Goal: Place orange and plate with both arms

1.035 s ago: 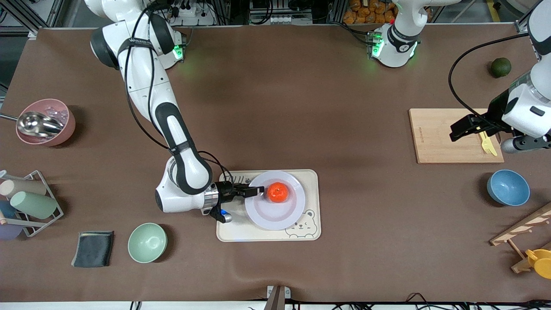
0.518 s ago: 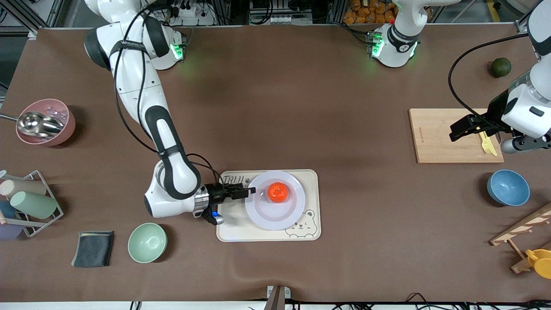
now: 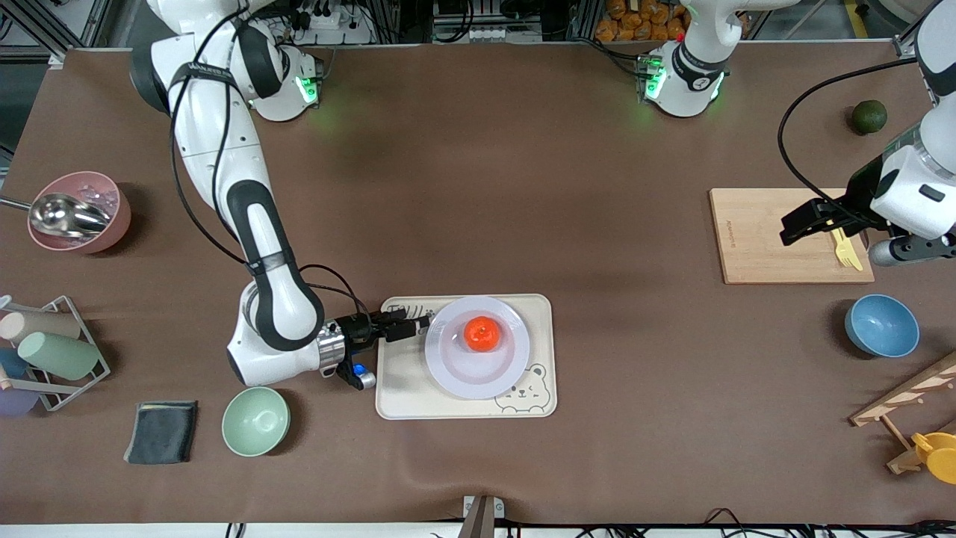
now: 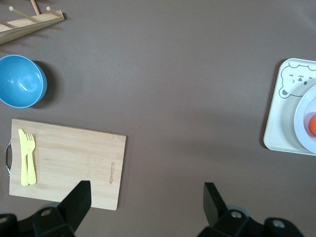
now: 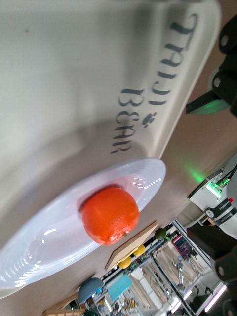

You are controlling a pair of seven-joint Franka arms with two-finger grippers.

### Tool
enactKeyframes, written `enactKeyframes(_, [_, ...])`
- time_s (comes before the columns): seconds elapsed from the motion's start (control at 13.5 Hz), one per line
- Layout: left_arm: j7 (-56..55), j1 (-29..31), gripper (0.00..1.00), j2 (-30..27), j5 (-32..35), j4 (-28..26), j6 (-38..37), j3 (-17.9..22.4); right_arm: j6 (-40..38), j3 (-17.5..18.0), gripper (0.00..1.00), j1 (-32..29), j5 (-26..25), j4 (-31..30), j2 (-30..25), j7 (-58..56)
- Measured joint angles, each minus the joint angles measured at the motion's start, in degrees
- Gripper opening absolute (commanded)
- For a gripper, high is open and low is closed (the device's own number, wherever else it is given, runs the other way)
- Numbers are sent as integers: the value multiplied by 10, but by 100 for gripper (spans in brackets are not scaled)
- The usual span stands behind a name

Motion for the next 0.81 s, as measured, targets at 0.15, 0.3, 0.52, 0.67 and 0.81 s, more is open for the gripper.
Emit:
enactKeyframes(0.15, [0,0,100,-1,0,5,0,0,-49,-6,100,-6,-50,2,-30,21])
enactKeyframes(0.3, [0,0,100,-1,0,6,0,0,-105,-15,100,-28,-118,2,-56,25])
enactKeyframes(0.52, [0,0,100,-2,0,7,0,0,-155,-17,100,-47,-220,2,-100,25])
enactKeyframes(0.67, [0,0,100,-4,0,8,0,0,-181,-19,100,-56,-285,-11,-130,24])
enactKeyframes(0.81, [0,0,100,-5,0,8,0,0,-197,-20,100,-71,-360,-33,-175,19])
